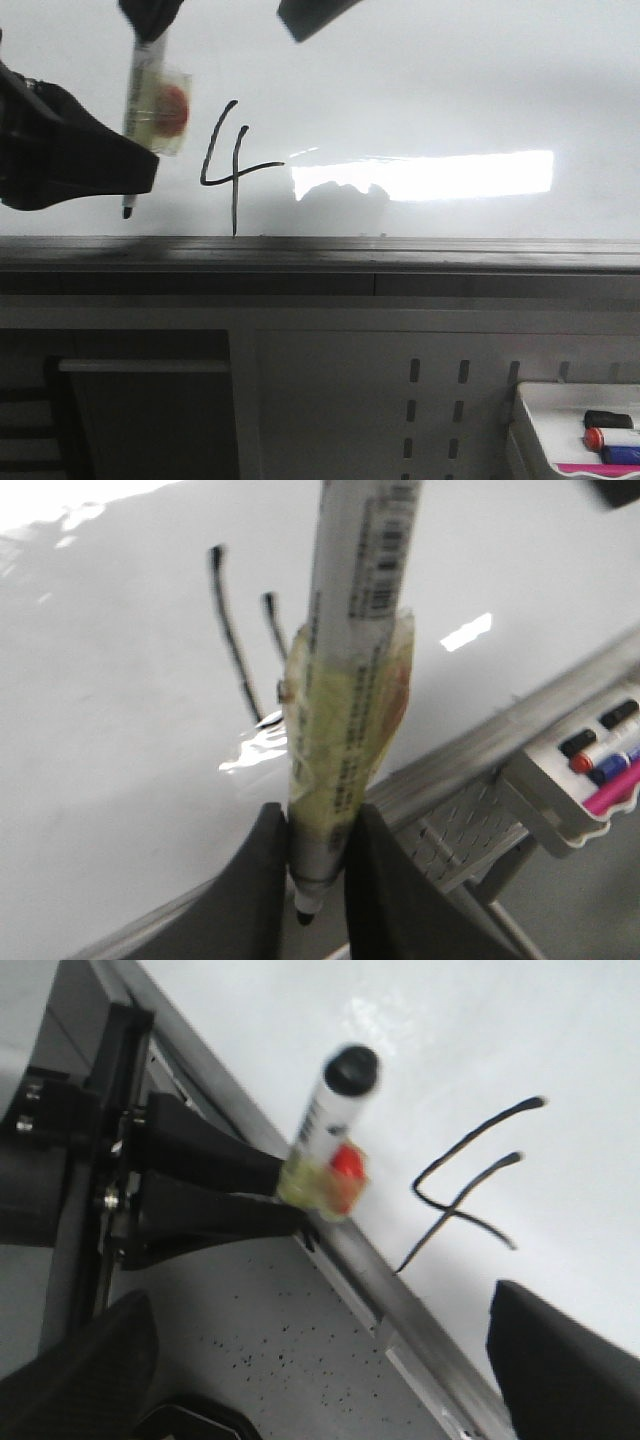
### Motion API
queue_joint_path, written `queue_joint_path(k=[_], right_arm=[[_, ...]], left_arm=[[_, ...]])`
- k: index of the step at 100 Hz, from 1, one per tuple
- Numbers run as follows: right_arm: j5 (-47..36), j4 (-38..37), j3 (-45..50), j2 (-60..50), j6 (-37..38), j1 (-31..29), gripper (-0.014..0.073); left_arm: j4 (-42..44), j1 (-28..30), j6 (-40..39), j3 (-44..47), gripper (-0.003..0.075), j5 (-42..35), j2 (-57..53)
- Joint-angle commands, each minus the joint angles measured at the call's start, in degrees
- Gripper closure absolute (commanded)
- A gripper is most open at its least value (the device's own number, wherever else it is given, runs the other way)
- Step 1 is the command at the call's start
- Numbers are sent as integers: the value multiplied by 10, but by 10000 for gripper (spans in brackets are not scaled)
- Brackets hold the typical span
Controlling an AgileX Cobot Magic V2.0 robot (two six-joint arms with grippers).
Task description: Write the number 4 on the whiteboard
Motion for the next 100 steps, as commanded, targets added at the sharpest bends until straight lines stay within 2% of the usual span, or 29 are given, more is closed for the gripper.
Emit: queue_joint_path(k=[1, 9, 18, 38, 45, 57, 62, 77, 87, 89, 94, 100], right_arm=[[-37, -7, -17, -42, -4, -19, 11], [-35, -7, -17, -58, -4, -29, 56], [-36, -7, -17, -73, -4, -32, 90], [-28, -8, -17, -82, -4, -32, 93], [-20, -8, -17, -82, -4, -32, 93], [-4, -8, -17, -82, -4, -32, 93], [3, -9, -17, -83, -4, -32, 93], [15, -28, -15, -88, -4, -32, 113], [15, -35, -7, -95, -4, -32, 221], [15, -35, -3, -100, -4, -32, 288], [15, -41, 5, -105, -4, -32, 364], [14, -43, 20, -116, -4, -32, 518]], left_arm=[[-125, 21, -9, -31, 741, 22, -10], [-170, 52, -9, -47, 741, 65, -5], [-174, 83, -9, -65, 741, 94, 12], [-172, 92, -9, -104, 727, 120, 44], [-172, 92, -9, -114, 665, 120, 56], [-166, 92, -9, -123, 472, 120, 66], [-166, 92, -9, -123, 419, 120, 66], [-165, 92, -9, -123, 404, 124, 56], [-149, 92, -9, -121, 404, 128, 34], [-150, 92, -9, -119, 404, 129, 27], [-149, 92, -9, -118, 404, 135, 13], [-140, 92, -9, -118, 405, 152, -11]])
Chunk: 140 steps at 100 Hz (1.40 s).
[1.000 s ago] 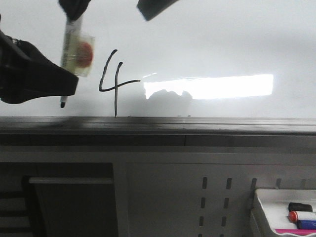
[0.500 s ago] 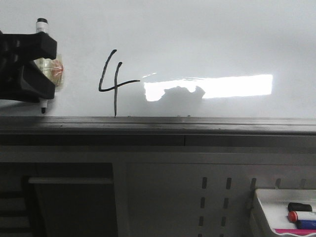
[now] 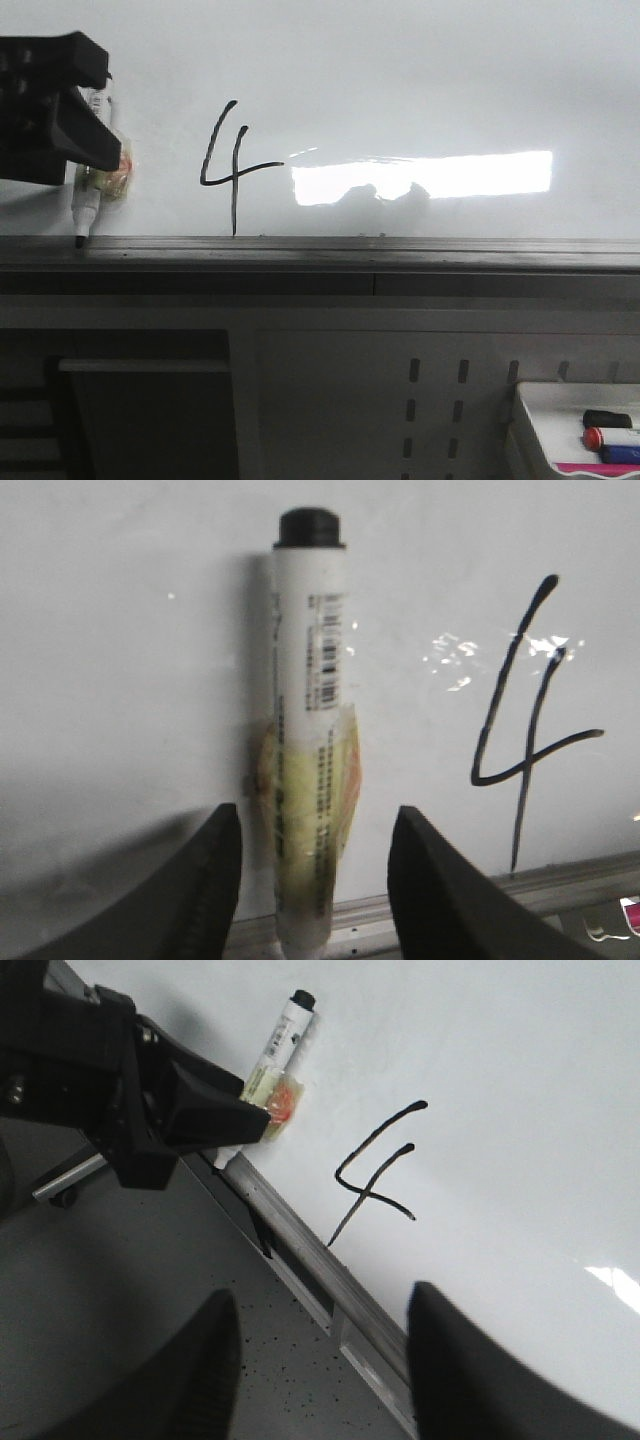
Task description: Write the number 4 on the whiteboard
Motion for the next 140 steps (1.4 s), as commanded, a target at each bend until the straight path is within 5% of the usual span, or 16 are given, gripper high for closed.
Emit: queue_joint_path(k=[1, 6, 15, 32, 52, 79, 140], right_arm=[[-32, -8, 5, -30, -4, -3, 554], [-39, -9, 23, -43, -4, -3, 669], [-79, -9, 71, -78, 0, -3, 655], [-187, -10, 194, -188, 1, -3, 654], [-331, -10, 370, -346, 1, -3, 654], [-362, -10, 512, -514, 1, -3, 659], [-360, -10, 542, -554, 1, -3, 659]], left_arm=[[11, 1, -5, -15, 405, -14, -49], [17, 1, -5, -15, 405, -4, -75], [32, 1, -3, -12, 433, 8, -133], [75, 1, -3, 42, 739, -29, -276], [150, 1, -3, 150, 741, -42, -467], [190, 1, -3, 252, 741, -42, -657], [190, 1, -3, 315, 741, -43, -693]])
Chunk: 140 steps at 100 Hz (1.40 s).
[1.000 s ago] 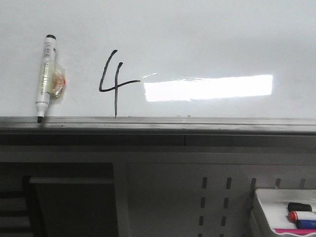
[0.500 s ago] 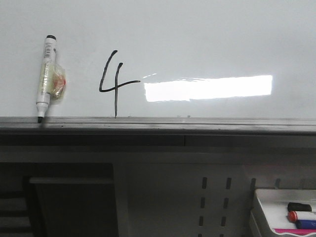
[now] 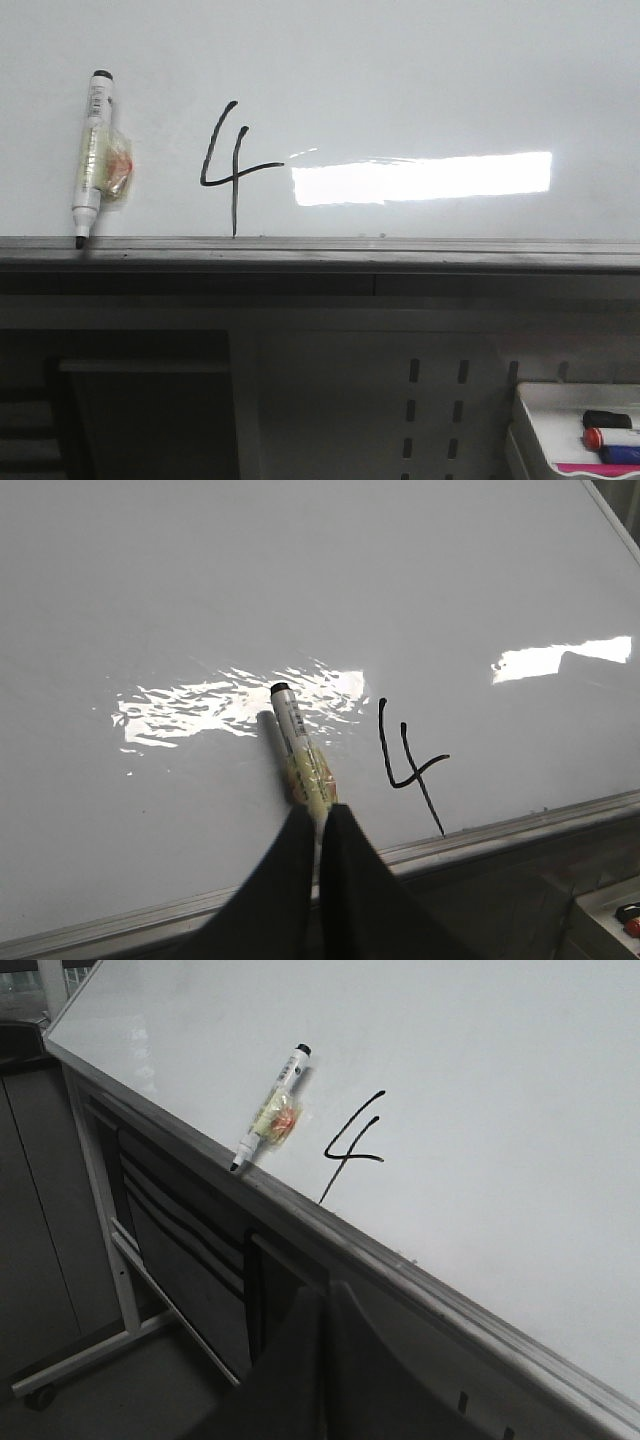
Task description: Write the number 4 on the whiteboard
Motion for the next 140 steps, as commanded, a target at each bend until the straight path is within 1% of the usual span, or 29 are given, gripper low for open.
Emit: queue_joint_path(k=[1, 10, 18, 25, 32, 43, 50, 55, 59, 62, 140], right_arm=[[-49, -6, -15, 3, -2, -3, 659], [-49, -6, -15, 3, -2, -3, 659], [-49, -6, -15, 3, -2, -3, 659], [-49, -6, -15, 3, -2, -3, 659], [-49, -6, -15, 3, -2, -3, 659], [-49, -6, -15, 3, -2, -3, 659], [-49, -6, -15, 3, -2, -3, 659], [-49, -6, -15, 3, -2, -3, 659], [-49, -6, -15, 3, -2, -3, 659], [-49, -6, -15, 3, -2, -3, 659], [-50, -6, -13, 3, -2, -3, 659]], left_arm=[[2, 1, -3, -8, 741, -44, 5], [2, 9, -3, 1, 741, -36, 5], [2, 42, 4, 3, 741, -5, -2], [-28, 80, 61, 7, 741, 24, -15], [-70, 121, 107, 17, 741, 30, -27], [-76, 183, 110, 43, 741, 34, -25], [-76, 209, 110, 61, 741, 35, -25], [-73, 223, 110, 58, 741, 83, -25], [-73, 231, 110, 60, 741, 98, -25], [-73, 234, 110, 61, 741, 114, -25], [-73, 239, 110, 61, 741, 112, -25]])
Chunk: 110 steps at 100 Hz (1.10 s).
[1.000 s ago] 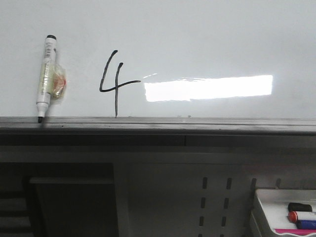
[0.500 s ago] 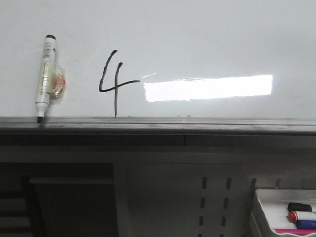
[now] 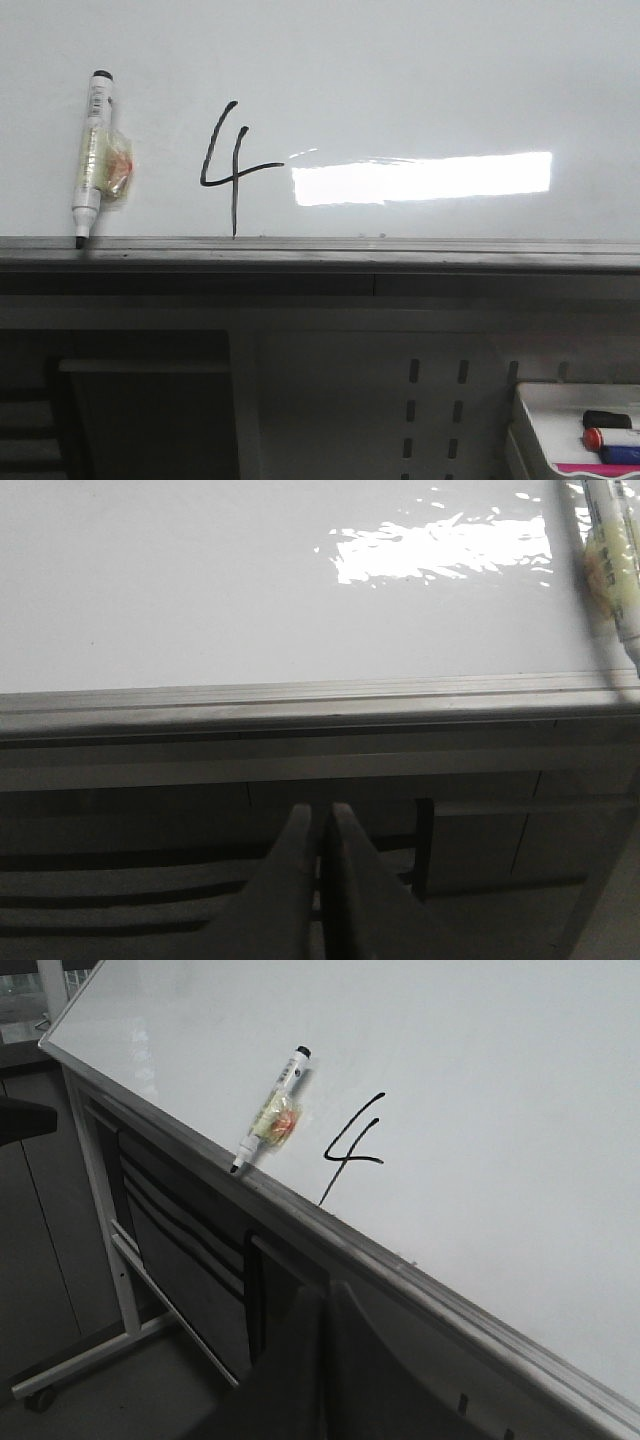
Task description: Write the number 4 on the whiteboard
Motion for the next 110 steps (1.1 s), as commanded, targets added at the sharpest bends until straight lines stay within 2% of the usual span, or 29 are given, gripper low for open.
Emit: queue_joint_path(k=[1, 11, 23, 53, 63, 73, 86, 96, 110], right_arm=[[-49, -5, -13, 3, -2, -3, 659], [-49, -5, -8, 3, -2, -7, 659], [-51, -5, 7, 3, -2, -58, 659], [-71, -8, 59, -1, 10, -340, 659], [-71, -34, 78, -18, 35, -403, 659], [-71, -51, 102, -53, 57, -437, 659], [-53, -51, 134, -110, 59, -452, 659], [24, -52, 135, -157, 61, -460, 659], [72, -52, 135, -163, 61, -463, 659]], left_arm=[[-5, 2, -2, 20, 741, -30, -14], [-5, 2, -2, 20, 741, -30, -14], [-5, 2, -2, 20, 741, -30, -14], [-5, 2, -2, 20, 741, -30, -14], [-5, 2, -2, 20, 741, -30, -14], [-5, 2, -2, 20, 741, -30, -14], [-5, 2, -2, 20, 741, -30, -14], [-5, 2, -2, 20, 741, -30, -14], [-5, 2, -2, 20, 741, -30, -14]])
